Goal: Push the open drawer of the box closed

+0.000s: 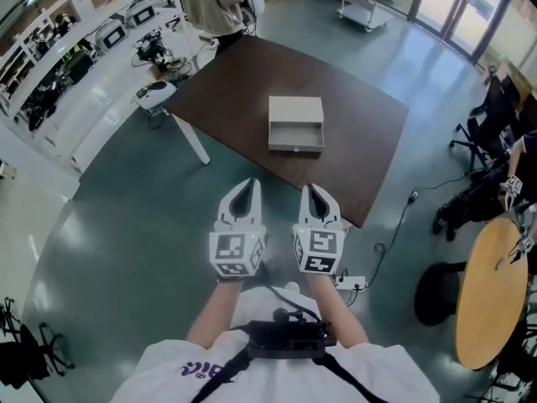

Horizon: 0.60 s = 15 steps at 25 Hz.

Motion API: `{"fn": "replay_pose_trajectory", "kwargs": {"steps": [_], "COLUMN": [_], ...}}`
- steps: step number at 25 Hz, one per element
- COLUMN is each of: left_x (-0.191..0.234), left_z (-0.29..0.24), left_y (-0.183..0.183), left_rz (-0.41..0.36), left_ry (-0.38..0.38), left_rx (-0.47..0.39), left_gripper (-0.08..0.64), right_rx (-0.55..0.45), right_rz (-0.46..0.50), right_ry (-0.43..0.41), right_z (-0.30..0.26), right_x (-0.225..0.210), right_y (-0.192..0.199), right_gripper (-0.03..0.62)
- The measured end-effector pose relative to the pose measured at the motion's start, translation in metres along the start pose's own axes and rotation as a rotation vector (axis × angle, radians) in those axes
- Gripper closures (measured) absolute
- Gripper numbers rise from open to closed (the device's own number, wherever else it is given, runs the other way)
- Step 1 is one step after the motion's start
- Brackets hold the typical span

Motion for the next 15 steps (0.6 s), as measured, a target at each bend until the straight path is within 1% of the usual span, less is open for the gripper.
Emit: {"fn": "replay_pose_trajectory", "kwargs": {"steps": [4, 7, 9, 12, 15], "left_x": [0.017, 0.043, 0.06, 0.085, 0.107], "left_z": [-0.053, -0.093, -0.117, -0.139, -0.156], "left_y": [-0.017, -0.022, -0.02, -0.014, -0.002], "left_rz": [-0.014, -0.017, -0.021, -0.029, -0.002], "left_ry": [0.088, 0.137, 0.16, 0.203, 0.244], "left_rx": [-0.016, -0.04, -0.044, -0.036, -0.027], "left_gripper": [0.551, 0.551, 0.551, 0.551, 0.551], "right_rx": [-0.01, -0.057, -0.084, -0.113, -0.129], "right_rz": [0.011, 0.035, 0.032, 0.026, 0.041], "right_ry": [0.072, 0.117, 0.15, 0.194, 0.2], "right_z": [-0.049, -0.088, -0.112, -0.142, -0.166], "right_x": [-0.01, -0.007, -0.006, 0.002, 0.017], "right_y": [-0.022, -0.036, -0.039, -0.04, -0.034], "right_gripper": [0.588, 0.588, 0.588, 0.588, 0.588]}}
Point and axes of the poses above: the fingertips, and each gripper's own axes: z backward along the fingers, x to its left, y out of its underside, the point moved 1 cm from there along z, backward along the fingers, and after that the axes turned 4 degrees about z, right-handed, at the moved point
